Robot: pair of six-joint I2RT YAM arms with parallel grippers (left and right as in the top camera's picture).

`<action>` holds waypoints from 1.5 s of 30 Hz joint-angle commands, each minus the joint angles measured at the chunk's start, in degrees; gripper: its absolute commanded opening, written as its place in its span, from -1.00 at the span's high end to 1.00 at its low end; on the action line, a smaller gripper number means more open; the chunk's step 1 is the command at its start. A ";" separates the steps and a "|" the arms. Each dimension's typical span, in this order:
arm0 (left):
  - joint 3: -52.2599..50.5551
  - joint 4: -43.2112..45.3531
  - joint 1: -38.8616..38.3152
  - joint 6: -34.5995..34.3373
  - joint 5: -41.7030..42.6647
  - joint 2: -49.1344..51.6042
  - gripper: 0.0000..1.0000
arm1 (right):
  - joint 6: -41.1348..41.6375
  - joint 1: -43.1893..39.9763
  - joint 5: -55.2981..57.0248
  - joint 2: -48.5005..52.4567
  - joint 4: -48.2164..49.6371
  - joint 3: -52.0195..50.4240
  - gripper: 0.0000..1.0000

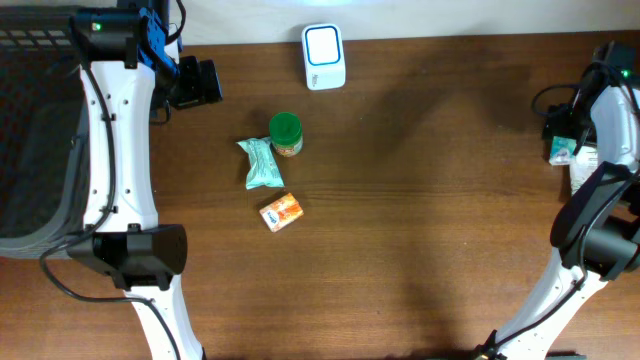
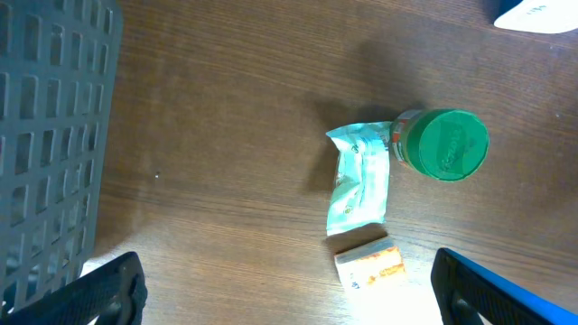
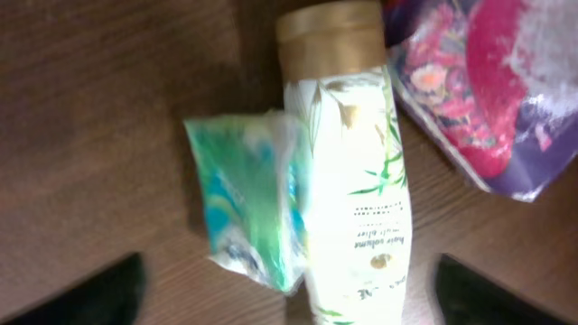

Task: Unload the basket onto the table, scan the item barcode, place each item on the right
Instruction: 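Carry the teal box to the right edge and release, then reach right gripper to the orange tissue pack and grasp it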

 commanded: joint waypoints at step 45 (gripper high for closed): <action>0.37 -0.07 -0.28 0.68 -0.37 -0.96 -0.98 | 21.31 58.64 -50.62 -5.16 34.49 -33.33 0.58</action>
